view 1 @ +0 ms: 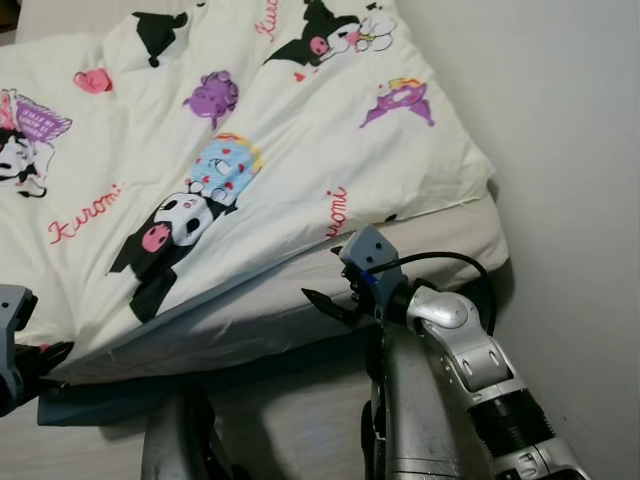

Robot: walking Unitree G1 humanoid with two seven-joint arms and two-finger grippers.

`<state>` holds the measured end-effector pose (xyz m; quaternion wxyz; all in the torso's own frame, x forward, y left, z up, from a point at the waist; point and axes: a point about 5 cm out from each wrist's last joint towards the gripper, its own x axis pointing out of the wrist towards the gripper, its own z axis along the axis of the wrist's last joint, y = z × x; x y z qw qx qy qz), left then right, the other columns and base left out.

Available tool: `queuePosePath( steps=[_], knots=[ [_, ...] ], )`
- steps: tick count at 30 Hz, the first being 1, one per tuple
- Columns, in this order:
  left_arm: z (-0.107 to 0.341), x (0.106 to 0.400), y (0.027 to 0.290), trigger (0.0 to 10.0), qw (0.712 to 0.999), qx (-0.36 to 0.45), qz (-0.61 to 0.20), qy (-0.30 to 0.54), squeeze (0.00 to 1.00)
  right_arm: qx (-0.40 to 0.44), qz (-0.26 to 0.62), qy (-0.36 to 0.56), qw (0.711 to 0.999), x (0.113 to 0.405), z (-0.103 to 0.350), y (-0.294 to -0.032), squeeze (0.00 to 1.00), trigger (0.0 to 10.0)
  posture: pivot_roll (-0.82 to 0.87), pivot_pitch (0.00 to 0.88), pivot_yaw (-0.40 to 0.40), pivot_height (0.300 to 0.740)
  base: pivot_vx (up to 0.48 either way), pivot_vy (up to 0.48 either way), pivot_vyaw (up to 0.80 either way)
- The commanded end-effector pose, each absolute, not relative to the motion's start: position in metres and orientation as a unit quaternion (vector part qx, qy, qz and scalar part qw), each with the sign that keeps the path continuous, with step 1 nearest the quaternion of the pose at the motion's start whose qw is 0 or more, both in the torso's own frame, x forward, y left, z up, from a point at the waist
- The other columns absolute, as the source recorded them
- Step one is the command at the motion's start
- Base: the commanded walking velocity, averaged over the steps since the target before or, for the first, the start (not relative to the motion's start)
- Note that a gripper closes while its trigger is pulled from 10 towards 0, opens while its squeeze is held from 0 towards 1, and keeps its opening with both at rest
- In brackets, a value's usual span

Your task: Clean up the room

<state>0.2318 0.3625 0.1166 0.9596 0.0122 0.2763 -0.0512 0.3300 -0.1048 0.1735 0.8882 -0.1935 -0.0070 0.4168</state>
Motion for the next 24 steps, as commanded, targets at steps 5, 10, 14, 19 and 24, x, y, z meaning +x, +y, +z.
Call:
queuePosePath(
  steps=[5,10,14,19,24],
  knots=[
    [0.075,0.184,0.383,0.0,0.906,0.019,-0.010,0.422,0.00,-0.182,0.434,0.002,0.882,0.324,0.166,-0.099,0.00,10.0,-0.05,0.421,0.097,0.456,0.000,0.000,0.00],
    [0.072,0.178,0.381,0.0,0.891,0.025,-0.039,0.451,0.00,-0.182,0.435,0.003,0.882,0.323,0.166,-0.099,0.00,10.0,-0.05,0.421,0.099,0.456,0.000,0.000,0.00],
    [0.070,0.171,0.377,0.0,0.877,0.025,-0.067,0.474,0.00,-0.181,0.435,0.003,0.882,0.323,0.166,-0.098,0.00,10.0,-0.05,0.420,0.101,0.456,0.000,0.000,0.00],
    [0.068,0.164,0.372,0.0,0.862,0.030,-0.097,0.497,0.00,-0.182,0.435,0.003,0.882,0.323,0.166,-0.099,0.00,10.0,-0.05,0.419,0.101,0.456,0.000,0.000,0.00],
    [0.066,0.172,0.387,10.0,0.867,0.121,-0.030,0.483,0.02,-0.183,0.433,0.002,0.883,0.323,0.166,-0.099,0.00,10.0,-0.05,0.417,0.101,0.456,0.000,0.000,0.00]
  ],
)
